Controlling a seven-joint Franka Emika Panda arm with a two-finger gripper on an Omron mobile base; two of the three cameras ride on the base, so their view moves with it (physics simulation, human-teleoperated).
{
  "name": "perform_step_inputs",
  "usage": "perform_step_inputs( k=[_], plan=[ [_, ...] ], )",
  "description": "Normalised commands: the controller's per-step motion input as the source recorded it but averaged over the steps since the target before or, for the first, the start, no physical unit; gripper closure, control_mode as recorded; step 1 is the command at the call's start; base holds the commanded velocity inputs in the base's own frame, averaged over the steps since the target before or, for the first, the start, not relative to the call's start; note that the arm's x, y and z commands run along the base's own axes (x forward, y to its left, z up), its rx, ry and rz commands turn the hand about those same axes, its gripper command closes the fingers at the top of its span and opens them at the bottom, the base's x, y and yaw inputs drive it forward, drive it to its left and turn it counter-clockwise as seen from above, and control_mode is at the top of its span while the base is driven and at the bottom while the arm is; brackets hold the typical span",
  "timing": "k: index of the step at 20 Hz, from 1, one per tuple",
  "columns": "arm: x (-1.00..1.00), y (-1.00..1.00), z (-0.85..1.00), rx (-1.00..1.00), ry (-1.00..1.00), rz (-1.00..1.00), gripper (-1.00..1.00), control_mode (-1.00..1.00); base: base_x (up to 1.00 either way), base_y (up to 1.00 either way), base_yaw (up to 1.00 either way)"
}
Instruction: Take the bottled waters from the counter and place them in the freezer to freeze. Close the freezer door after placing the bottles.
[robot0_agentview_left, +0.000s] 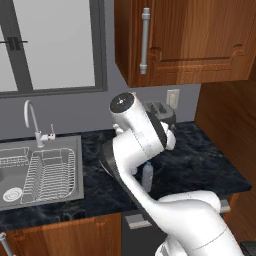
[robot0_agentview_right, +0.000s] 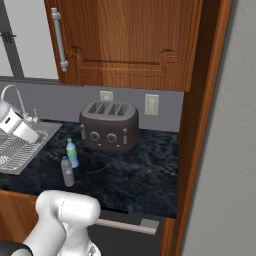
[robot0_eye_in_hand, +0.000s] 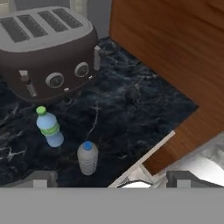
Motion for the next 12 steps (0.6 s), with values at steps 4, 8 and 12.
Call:
perform_step_inputs(
  k=[4, 8, 12],
  plan=[
    [-0.08, 0.5, -0.39, -0.05, -0.25, -0.38, -1.0, -1.0, 0.0, 0.0, 0.0],
    [0.02, 0.39, -0.37, -0.15, -0.24, -0.27, -1.0, -1.0, 0.0, 0.0, 0.0],
    [0.0, 0.04, -0.68, -0.14, -0.11, -0.22, -1.0, -1.0, 0.0, 0.0, 0.0]
  ],
)
